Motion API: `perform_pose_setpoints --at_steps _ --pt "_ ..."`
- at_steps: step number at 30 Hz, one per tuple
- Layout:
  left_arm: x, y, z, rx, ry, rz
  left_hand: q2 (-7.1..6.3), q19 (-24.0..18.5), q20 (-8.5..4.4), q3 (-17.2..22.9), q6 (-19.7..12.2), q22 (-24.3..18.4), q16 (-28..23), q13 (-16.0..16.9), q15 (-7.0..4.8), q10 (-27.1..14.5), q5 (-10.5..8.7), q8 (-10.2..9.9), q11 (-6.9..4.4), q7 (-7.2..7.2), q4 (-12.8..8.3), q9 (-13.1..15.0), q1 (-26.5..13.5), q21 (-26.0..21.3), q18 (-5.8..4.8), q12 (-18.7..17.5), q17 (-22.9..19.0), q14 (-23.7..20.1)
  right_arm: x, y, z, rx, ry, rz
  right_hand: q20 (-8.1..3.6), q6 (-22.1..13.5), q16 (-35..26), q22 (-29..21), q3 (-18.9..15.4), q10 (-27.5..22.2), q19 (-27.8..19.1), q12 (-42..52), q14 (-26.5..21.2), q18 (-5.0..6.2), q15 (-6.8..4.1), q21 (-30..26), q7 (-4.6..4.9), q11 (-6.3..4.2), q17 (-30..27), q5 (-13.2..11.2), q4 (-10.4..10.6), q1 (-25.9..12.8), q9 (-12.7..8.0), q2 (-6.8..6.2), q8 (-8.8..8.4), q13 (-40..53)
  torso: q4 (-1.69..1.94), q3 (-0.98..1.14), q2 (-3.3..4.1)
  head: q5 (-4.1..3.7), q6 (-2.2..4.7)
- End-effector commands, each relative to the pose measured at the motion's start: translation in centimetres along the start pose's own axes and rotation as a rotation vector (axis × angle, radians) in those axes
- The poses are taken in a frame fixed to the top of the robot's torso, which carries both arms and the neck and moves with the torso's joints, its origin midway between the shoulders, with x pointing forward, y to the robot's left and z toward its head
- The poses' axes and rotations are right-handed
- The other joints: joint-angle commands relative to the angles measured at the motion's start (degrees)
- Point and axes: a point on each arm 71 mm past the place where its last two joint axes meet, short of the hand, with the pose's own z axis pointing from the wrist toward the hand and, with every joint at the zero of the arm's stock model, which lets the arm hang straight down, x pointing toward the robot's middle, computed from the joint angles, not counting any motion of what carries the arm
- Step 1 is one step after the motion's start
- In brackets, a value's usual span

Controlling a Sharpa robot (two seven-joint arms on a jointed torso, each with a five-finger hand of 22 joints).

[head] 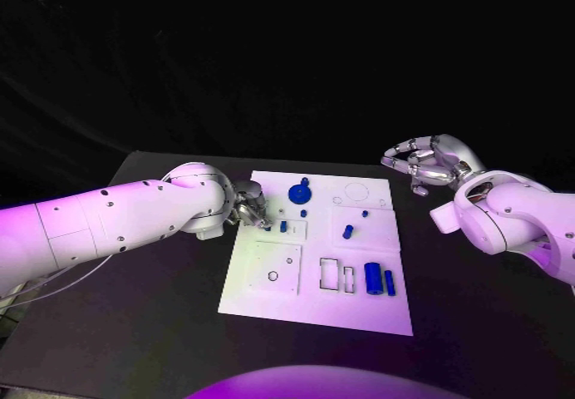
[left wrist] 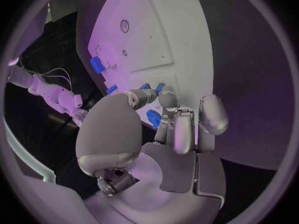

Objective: Assemble the parts on the task board

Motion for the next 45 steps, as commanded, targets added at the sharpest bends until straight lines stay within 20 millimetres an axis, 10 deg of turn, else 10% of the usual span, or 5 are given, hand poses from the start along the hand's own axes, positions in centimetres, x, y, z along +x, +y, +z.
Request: perform_pose_setpoints --at_steps 1,45 --pt "0.5 -0.3 0.1 0.022 0.022 0.009 -0.08 0.5 -0.11 10.57 0.49 0.1 0.22 0.11 -0.55 0.39 0.27 0.03 -0.08 -0.03 -10.28 -0.07 0.53 0.43 -0.62 0.28 4.85 3.77 0.1 0.0 0.0 -0.006 0.015 0.001 -0.04 -0.36 -0.26 0.05 -0.03 -0.27 -0.11 0.26 2.34 0.49 -0.3 -0.32 0.17 -0.12 1.52 0.21 0.22 -0.28 0.07 0.09 0.15 -0.01 0.05 0.01 -0.03 -0.04 -0.06" --pt "0.4 -0.9 1.3 -0.044 0.046 -0.014 0.3 0.05 -0.16 10.76 0.63 -0.38 -0.26 -1.81 -0.53 -0.09 1.52 -0.73 0.03 0.09 -9.88 -0.31 -0.29 0.29 -0.51 -1.35 3.49 3.43 0.2 -0.1 0.0 -0.003 0.017 0.002 -0.06 -0.42 -0.35 -0.02 -0.2 -0.29 -0.1 0.26 2.31 0.51 -0.33 -0.46 0.14 -0.15 1.36 0.29 0.4 -0.19 0.09 0.15 0.33 -0.1 -0.03 0.09 -0.05 -0.14 -0.09"
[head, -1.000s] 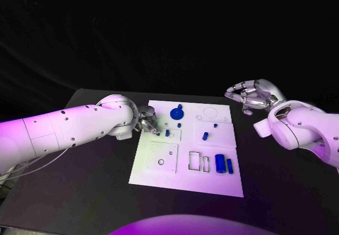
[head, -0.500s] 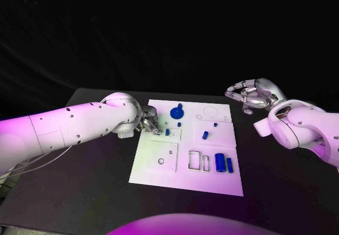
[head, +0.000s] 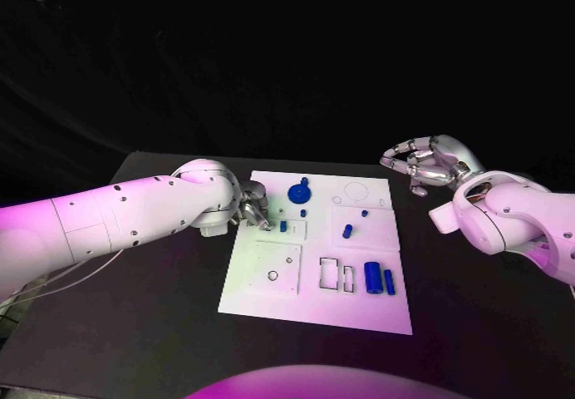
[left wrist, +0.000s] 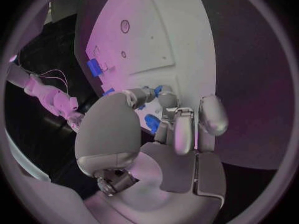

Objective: Assemble the parts on the task board

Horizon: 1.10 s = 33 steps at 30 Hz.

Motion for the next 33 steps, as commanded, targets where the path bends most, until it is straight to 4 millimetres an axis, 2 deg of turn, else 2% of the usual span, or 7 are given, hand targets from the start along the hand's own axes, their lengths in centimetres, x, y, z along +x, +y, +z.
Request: perform_pose_setpoints --at_steps 1,3,10,17,33 --pt "0.45 -0.07 0.29 -0.002 -0.009 -0.044 1.05 -0.24 0.07 10.42 -0.38 -0.46 -0.3 -1.85 -0.28 -1.15 -0.25 -0.59 0.16 0.16 -9.94 -0.19 -0.15 -0.21 -0.5 -1.39 3.39 3.19 0.15 0.03 -0.02 -0.006 0.016 0.001 -0.06 -0.42 -0.35 -0.02 0.03 -0.29 -0.1 0.26 2.31 0.51 -0.33 -0.2 0.13 -0.15 1.37 0.3 0.17 -0.2 0.07 0.15 0.33 -0.1 0.0 -0.02 0.03 -0.05 0.0" --pt "0.45 -0.03 0.27 -0.001 -0.008 -0.057 1.51 -0.46 0.23 10.57 -2.21 -0.73 -0.41 -2.79 0.0 -1.71 -0.37 -2.23 0.6 0.79 -9.89 -0.78 -0.07 -0.36 -0.47 -2.18 3.12 3.12 0.14 0.02 -0.03 -0.006 0.016 0.001 -0.06 -0.42 -0.35 -0.02 0.03 -0.29 -0.1 0.26 2.31 0.51 -0.33 -0.2 0.13 -0.15 1.37 0.3 0.17 -0.2 0.07 0.15 0.33 -0.1 -0.03 -0.04 0.07 -0.05 0.06" --pt "0.5 0.14 0.07 0.004 0.009 -0.092 1.84 -0.74 0.5 10.85 -2.36 -1.11 -0.63 -3.46 0.29 -2.48 -0.13 -3.11 0.93 1.15 -10.17 -1.1 0.21 -0.54 -0.39 -2.82 2.55 2.99 0.07 -0.02 -0.07 -0.005 0.015 0.0 -0.06 -0.42 -0.35 -0.02 0.03 -0.29 -0.1 0.26 2.31 0.51 -0.33 -0.2 0.13 -0.15 1.37 0.3 0.17 -0.2 0.07 0.15 0.33 -0.1 0.08 -0.08 0.05 -0.22 -0.09" --pt "0.21 0.26 -0.2 0.009 0.03 -0.108 1.84 -0.8 0.58 11.08 -2.15 -1.16 -0.67 -3.86 0.34 -2.68 0.02 -3.29 0.95 1.17 -10.52 -1.15 0.43 -0.55 -0.36 -3.08 2.45 2.97 0.08 -0.03 -0.07 -0.004 0.016 0.001 -0.06 -0.42 -0.35 -0.02 0.03 -0.29 -0.1 0.26 2.31 0.51 -0.33 -0.2 0.13 -0.15 1.37 0.3 0.17 -0.2 0.07 0.15 0.33 -0.1 0.07 -0.07 0.06 -0.21 -0.23" --pt "-0.38 0.23 0.07 -0.014 0.032 -0.087 1.91 -0.75 0.67 11.91 -1.39 -0.94 -0.73 -2.18 0.36 -2.13 0.35 -3.34 0.96 1.15 -11.2 -1.0 0.75 -0.37 -0.35 -1.93 2.27 2.94 0.21 -0.05 -0.01 -0.001 0.024 0.002 -0.08 -0.49 -0.39 -0.08 -0.1 -0.33 -0.12 0.25 2.3 0.53 -0.34 -0.32 0.13 -0.16 1.32 0.32 0.28 -0.13 0.07 0.16 0.44 -0.17 0.05 -0.04 0.03 -0.18 -0.19"
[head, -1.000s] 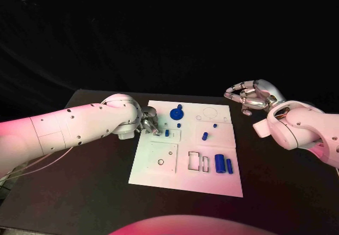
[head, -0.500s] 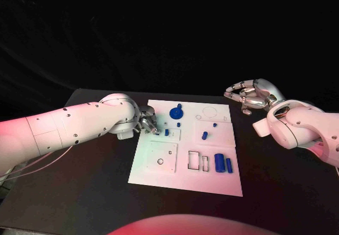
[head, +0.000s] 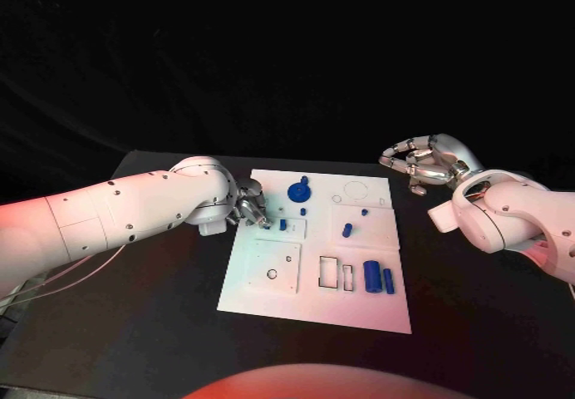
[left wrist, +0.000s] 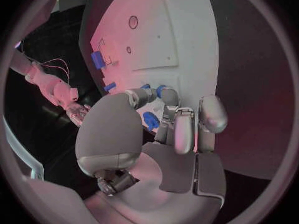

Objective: Assemble the parts on the task board

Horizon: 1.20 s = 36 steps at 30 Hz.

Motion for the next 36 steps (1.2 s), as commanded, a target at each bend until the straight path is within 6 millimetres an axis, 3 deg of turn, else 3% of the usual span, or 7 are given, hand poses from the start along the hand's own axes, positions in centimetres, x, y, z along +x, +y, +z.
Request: perform_pose_setpoints --at_steps 1,15,24,36 --pt "0.0 -0.2 0.1 -0.003 0.009 0.004 0.25 -0.14 0.05 11.7 0.38 0.03 -0.3 0.21 0.35 0.23 0.25 0.19 -0.04 0.01 -11.42 0.03 0.28 -0.12 -0.34 0.28 2.21 2.93 0.2 0.0 0.0 -0.003 0.021 0.001 -0.08 -0.3 -0.39 -0.08 -0.1 -0.33 -0.12 0.25 2.3 0.53 -0.34 -0.33 -0.07 -0.16 1.28 0.33 0.28 -0.13 0.09 0.16 0.2 -0.05 -0.02 0.04 0.01 0.07 0.01" --pt "-0.5 -0.4 0.5 -0.01 -0.023 0.006 0.11 0.17 0.04 12.39 0.7 0.64 -0.27 1.07 0.29 0.64 0.82 0.26 -0.1 -0.05 -11.85 0.34 0.08 0.26 -0.43 1.02 2.24 2.96 0.3 -0.1 0.0 -0.001 0.025 0.002 -0.08 -0.3 -0.39 -0.08 -0.1 -0.33 -0.12 0.25 2.3 0.53 -0.34 -0.33 -0.07 -0.16 1.28 0.33 0.28 -0.13 0.09 0.16 0.2 -0.05 -0.06 0.04 0.01 0.11 0.15" --pt "-0.2 -0.4 0.3 0.009 0.035 -0.032 -0.64 0.27 -0.1 12.81 1.47 1.13 -0.08 1.11 0.15 0.89 4.8 0.0 -0.27 -0.23 -12.99 1.04 -0.96 0.74 -0.47 1.17 2.56 3.06 0.3 -0.2 0.0 0.001 0.025 0.002 -0.09 -0.35 -0.4 -0.14 -0.17 -0.32 -0.15 0.27 2.3 0.54 -0.35 -0.43 -0.07 -0.17 1.26 0.33 0.33 -0.06 0.09 0.15 0.26 -0.04 0.03 0.0 -0.04 -0.08 0.12" --pt "-1.4 -0.9 -0.3 0.033 0.085 -0.044 -0.84 0.19 -0.14 12.55 1.84 1.15 -0.01 1.38 0.11 1.08 5.96 -0.21 -0.34 -0.31 -13.46 1.19 -1.11 0.8 -0.46 1.33 2.67 3.09 0.4 -0.2 0.0 0.003 0.027 0.002 -0.09 -0.35 -0.4 -0.14 -0.17 -0.32 -0.15 0.27 2.3 0.54 -0.35 -0.43 -0.07 -0.17 1.26 0.33 0.33 -0.06 0.09 0.15 0.26 -0.04 -0.01 0.05 -0.01 0.03 0.05"
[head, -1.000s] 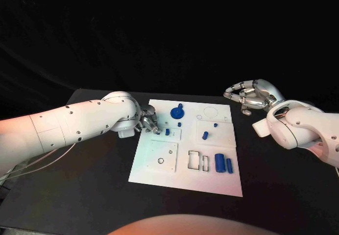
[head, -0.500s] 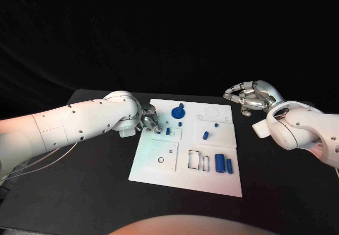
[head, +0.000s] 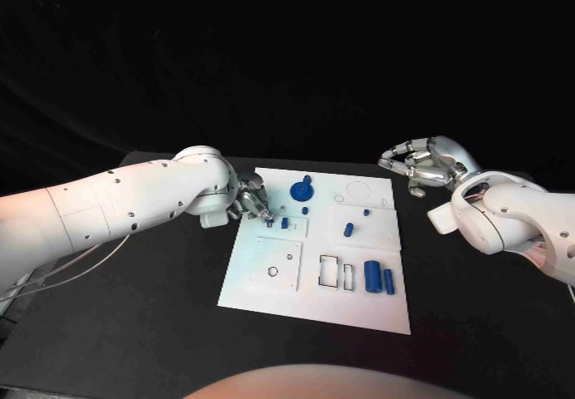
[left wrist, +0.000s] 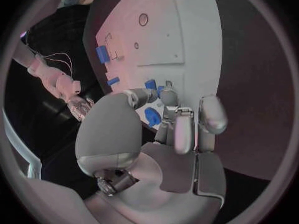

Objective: Assemble the parts on the task board

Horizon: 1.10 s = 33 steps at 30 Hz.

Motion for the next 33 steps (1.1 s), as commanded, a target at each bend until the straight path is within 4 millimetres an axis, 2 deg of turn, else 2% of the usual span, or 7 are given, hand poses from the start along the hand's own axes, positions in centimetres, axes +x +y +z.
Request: perform_pose_setpoints --at_steps 1,14,33 --pt "0.1 -0.3 -0.1 0.024 0.063 -0.009 -0.16 0.19 -0.14 12.73 0.98 0.06 -0.01 0.12 0.11 0.38 0.5 0.11 -0.09 -0.69 -13.28 0.25 -0.43 0.3 -0.46 0.35 2.67 3.09 0.2 0.0 0.0 -0.002 0.019 0.001 -0.09 -0.35 -0.18 -0.05 -0.01 -0.32 -0.15 0.27 2.3 0.54 -0.35 -0.2 -0.07 -0.16 1.29 0.33 0.16 -0.06 0.05 0.15 0.26 -0.05 -0.04 0.04 0.03 0.05 -0.03" --pt "-1.1 -0.6 -0.5 0.023 0.11 0.025 -0.31 0.15 -0.17 12.57 1.28 0.13 0.15 0.19 0.07 0.48 1.22 -0.07 -0.15 -0.75 -13.63 0.31 -0.46 0.37 -0.47 0.38 3.06 3.18 0.3 -0.2 0.0 0.002 0.021 0.001 -0.09 -0.35 -0.18 -0.05 -0.01 -0.32 -0.15 0.27 2.3 0.54 -0.35 -0.2 -0.07 -0.16 1.29 0.33 0.16 -0.06 0.05 0.15 0.26 -0.05 -0.04 0.05 0.02 -0.09 -0.25" --pt "-3.0 -1.0 1.2 -0.038 0.27 0.207 -0.36 -0.25 -0.13 11.94 1.47 -0.28 0.33 -0.28 0.15 0.35 1.72 -0.46 -0.11 -0.73 -13.92 0.3 -0.43 0.16 -0.41 -0.03 3.54 3.26 0.5 -0.1 0.1 0.001 0.022 0.002 -0.09 -0.35 -0.18 -0.05 -0.01 -0.32 -0.15 0.27 2.3 0.54 -0.35 -0.2 -0.07 -0.16 1.29 0.33 0.16 -0.06 0.05 0.15 0.26 -0.05 -0.07 0.0 0.05 0.13 -0.46"
